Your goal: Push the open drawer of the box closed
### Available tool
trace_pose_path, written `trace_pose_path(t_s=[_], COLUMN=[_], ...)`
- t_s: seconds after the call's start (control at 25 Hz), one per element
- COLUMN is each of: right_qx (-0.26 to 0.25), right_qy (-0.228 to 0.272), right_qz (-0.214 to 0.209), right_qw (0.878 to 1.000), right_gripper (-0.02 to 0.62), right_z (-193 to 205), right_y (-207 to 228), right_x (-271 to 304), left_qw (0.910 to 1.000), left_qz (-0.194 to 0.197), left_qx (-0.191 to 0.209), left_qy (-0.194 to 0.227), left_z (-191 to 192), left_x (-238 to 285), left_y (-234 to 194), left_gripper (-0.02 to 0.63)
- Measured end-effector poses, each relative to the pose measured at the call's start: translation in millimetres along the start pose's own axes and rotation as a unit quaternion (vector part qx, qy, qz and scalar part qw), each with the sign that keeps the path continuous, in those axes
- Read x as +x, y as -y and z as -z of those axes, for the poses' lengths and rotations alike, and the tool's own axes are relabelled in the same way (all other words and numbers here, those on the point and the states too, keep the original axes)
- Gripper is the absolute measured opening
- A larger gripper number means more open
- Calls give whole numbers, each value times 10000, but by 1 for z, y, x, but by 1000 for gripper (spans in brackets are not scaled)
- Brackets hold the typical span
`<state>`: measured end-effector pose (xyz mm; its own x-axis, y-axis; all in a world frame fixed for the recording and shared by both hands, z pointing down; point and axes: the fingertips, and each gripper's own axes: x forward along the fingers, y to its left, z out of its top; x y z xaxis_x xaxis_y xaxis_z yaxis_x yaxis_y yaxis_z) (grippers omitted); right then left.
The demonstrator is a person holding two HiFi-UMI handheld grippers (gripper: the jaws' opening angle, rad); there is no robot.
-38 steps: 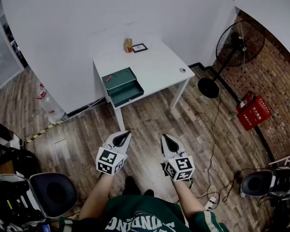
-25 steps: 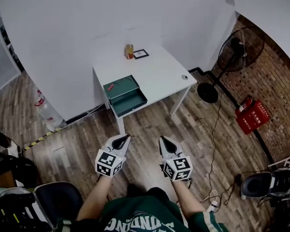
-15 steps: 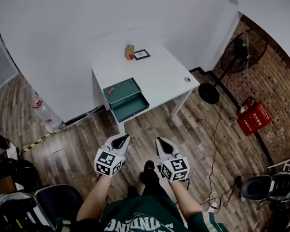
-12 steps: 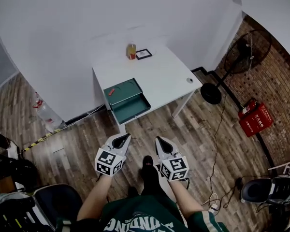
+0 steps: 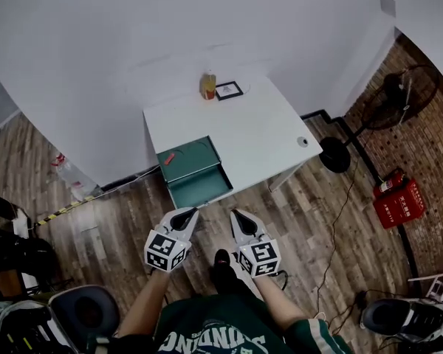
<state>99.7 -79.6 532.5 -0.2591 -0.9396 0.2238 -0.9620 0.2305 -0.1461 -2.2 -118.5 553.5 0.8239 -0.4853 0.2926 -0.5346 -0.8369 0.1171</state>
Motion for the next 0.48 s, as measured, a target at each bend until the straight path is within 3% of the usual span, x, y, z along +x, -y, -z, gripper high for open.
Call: trace_pose_path(t_s=[0.48], right_qx=[151], right_qy=[-516], right_qz=[-563], right_qw=[9970], right_gripper=[2], right_z=[12], right_y=[21], right_x=[75], left_qw=[9971], left_qz=[-562], left_qx=[-463], left_qy=[-222], left_z=[5], left_x=[29], left_y=[-47], left_gripper=[52])
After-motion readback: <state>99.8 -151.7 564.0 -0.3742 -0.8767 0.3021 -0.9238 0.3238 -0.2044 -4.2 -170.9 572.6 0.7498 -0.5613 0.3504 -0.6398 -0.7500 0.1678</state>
